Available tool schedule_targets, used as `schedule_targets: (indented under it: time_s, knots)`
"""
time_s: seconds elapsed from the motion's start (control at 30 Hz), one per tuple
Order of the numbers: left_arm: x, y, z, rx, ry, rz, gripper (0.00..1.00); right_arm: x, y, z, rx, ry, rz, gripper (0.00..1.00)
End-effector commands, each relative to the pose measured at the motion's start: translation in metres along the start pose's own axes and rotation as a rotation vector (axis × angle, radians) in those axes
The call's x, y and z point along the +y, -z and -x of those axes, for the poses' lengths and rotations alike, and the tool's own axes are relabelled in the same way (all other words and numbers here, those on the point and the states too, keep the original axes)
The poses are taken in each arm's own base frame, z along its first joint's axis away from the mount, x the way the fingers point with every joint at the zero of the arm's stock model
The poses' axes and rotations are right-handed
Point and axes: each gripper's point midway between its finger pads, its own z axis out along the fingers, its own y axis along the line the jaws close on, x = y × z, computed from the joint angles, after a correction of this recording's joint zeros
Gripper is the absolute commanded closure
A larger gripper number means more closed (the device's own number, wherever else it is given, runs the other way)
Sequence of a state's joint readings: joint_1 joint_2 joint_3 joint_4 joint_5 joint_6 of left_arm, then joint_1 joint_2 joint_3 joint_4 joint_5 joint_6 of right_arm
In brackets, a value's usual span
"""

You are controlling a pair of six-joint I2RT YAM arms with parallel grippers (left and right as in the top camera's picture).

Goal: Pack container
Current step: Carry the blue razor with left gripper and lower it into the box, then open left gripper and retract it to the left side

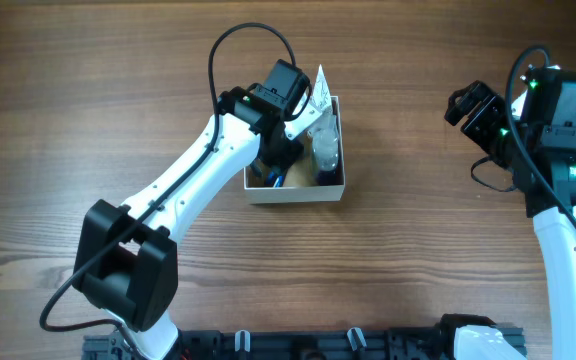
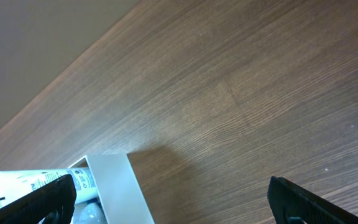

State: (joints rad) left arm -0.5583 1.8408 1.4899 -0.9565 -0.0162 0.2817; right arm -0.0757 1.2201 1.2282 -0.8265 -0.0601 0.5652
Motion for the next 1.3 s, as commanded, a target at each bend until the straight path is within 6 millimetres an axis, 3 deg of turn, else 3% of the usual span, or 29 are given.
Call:
schedule_targets:
  time_s: [0.0,0.03,0.07,0.17,0.2,0.27,0.37,0.43,0.57,0.7,1.27]
  knots:
    - [0.020,0.019,-0.001,-0.020,0.128,0.101,0.74,0.005,0.002,0.005,-0.007,-0.014,0.017,0.00]
    - [0.031,0.032,-0.002,-0.039,0.187,0.148,0.71,0.005,0.002,0.005,-0.007,-0.014,0.017,0.00]
    - [0.040,0.041,-0.003,-0.054,0.230,0.180,0.58,0.005,0.002,0.005,-0.007,-0.014,0.017,0.00]
    - [0.085,0.092,-0.016,-0.157,0.472,0.288,0.39,0.005,0.002,0.005,-0.007,-0.014,0.017,0.00]
    - [0.095,0.103,-0.020,-0.184,0.527,0.298,0.26,0.005,0.002,0.005,-0.007,-0.014,0.017,0.00]
    - [0.127,0.132,-0.038,-0.264,0.719,0.327,0.17,0.005,0.002,0.005,-0.007,-0.014,0.017,0.00]
    - [0.160,0.159,-0.064,-0.333,0.886,0.315,0.12,0.005,0.002,0.005,-0.007,-0.014,0.017,0.00]
    - [0.174,0.167,-0.080,-0.348,0.950,0.302,0.00,0.005,0.002,0.005,-0.007,-0.015,0.017,0.00]
    - [0.196,0.168,-0.115,-0.315,1.067,0.300,0.00,0.005,0.002,0.005,-0.007,-0.015,0.017,0.00]
    - [0.204,0.168,-0.133,-0.288,1.120,0.302,0.00,0.005,0.002,0.005,-0.007,-0.014,0.017,0.00]
    - [0.211,0.170,-0.131,-0.313,1.125,0.313,0.00,0.005,0.004,0.005,-0.009,-0.013,0.020,0.00]
